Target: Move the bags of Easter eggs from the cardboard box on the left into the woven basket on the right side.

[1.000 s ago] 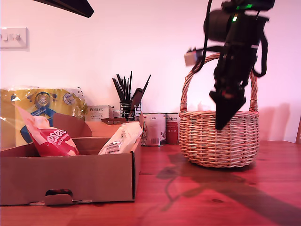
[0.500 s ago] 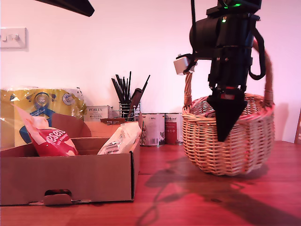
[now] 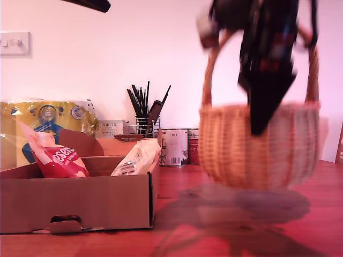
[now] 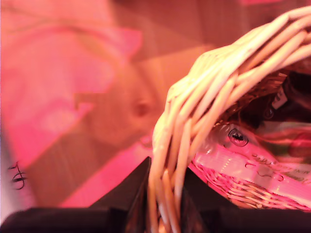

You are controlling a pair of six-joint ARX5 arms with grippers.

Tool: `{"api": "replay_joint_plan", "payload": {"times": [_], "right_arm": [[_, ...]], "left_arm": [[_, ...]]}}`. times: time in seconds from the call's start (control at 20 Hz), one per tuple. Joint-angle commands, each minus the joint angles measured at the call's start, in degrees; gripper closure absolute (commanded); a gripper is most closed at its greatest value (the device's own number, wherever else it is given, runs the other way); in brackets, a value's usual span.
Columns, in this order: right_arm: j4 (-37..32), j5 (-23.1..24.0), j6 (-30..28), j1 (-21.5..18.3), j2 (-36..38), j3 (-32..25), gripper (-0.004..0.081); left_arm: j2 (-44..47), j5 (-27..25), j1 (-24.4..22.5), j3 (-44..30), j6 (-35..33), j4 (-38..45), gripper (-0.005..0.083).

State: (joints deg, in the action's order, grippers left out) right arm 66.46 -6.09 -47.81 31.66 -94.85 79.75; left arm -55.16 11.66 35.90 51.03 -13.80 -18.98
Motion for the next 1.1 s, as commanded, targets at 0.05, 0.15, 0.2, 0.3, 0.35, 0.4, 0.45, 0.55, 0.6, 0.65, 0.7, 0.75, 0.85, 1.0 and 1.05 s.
{"api": "replay_joint_plan", "payload": {"times": [0.05, 0.15, 0.2, 0.3, 0.35, 0.4, 0.45, 0.55, 0.6, 0.65, 0.7, 0.75, 0.85, 1.0, 1.05], "right_arm": [[-1.6, -1.7, 0.5, 0.2, -1.2, -0.3, 0.0781], [-2.1, -2.3, 0.4, 0.2, -1.9, -0.3, 0.0781], [-2.1, -2.4, 0.4, 0.2, -2.2, -0.5, 0.0781], [-2.5, -2.3, 0.0, 0.2, -2.3, -2.0, 0.0781], [-2.6, -2.3, -0.1, 0.2, -2.3, -3.1, 0.0781], [-2.9, -2.3, -0.1, 0.1, -2.3, -4.3, 0.0781], [-3.4, -2.3, -0.2, 0.1, -2.3, -5.3, 0.0781], [-3.8, -2.3, -0.2, 0.1, -2.3, -7.2, 0.0781], [-4.3, -2.0, -0.2, 0.1, -2.3, -7.6, 0.0779], [-4.6, -1.8, 0.0, 0.3, -2.3, -7.6, 0.0755], [-4.6, -1.1, 0.3, 0.5, -2.3, -7.6, 0.0685], [-4.5, 0.3, 1.6, 0.7, -2.3, -7.6, 0.059], [-4.8, 1.3, 3.1, 1.0, -2.3, -7.6, 0.0423], [-4.9, 4.4, 4.6, 2.8, -1.5, -7.6, 0.0361], [-4.9, 5.2, 4.6, 3.2, -0.9, -7.6, 0.036]], "left_arm": [[0.3, 0.1, 0.0, -1.2, 0.3, 0.6, 0.0793], [0.3, 0.0, 0.0, -1.2, 0.4, 0.7, 0.0793], [0.3, 0.1, 0.0, -1.2, 0.4, 0.7, 0.0793], [0.3, 0.0, 0.0, -1.2, 0.3, 0.7, 0.0793], [0.3, 0.0, 0.0, -1.2, 0.3, 0.8, 0.0793], [0.3, 0.0, 0.0, -1.2, 0.3, 1.1, 0.0793], [0.3, 0.1, 0.0, -1.2, 0.3, 1.3, 0.0793], [0.3, 0.0, 0.0, -1.2, 0.3, 1.9, 0.0793], [0.3, 0.0, 0.0, -1.2, 0.4, 2.3, 0.0793], [0.3, 0.1, 0.0, -1.2, 0.3, 2.8, 0.0793], [0.3, 0.1, 0.0, -1.2, 0.4, 3.2, 0.0793], [0.3, 0.1, 0.0, -1.2, 0.3, 3.6, 0.0793], [0.3, 0.1, 0.0, -1.2, 0.4, 3.9, 0.0793], [0.3, 0.1, 0.0, -1.2, 0.3, 4.0, 0.0793], [0.3, 0.1, 0.0, -1.2, 0.3, 4.0, 0.0793]]}}
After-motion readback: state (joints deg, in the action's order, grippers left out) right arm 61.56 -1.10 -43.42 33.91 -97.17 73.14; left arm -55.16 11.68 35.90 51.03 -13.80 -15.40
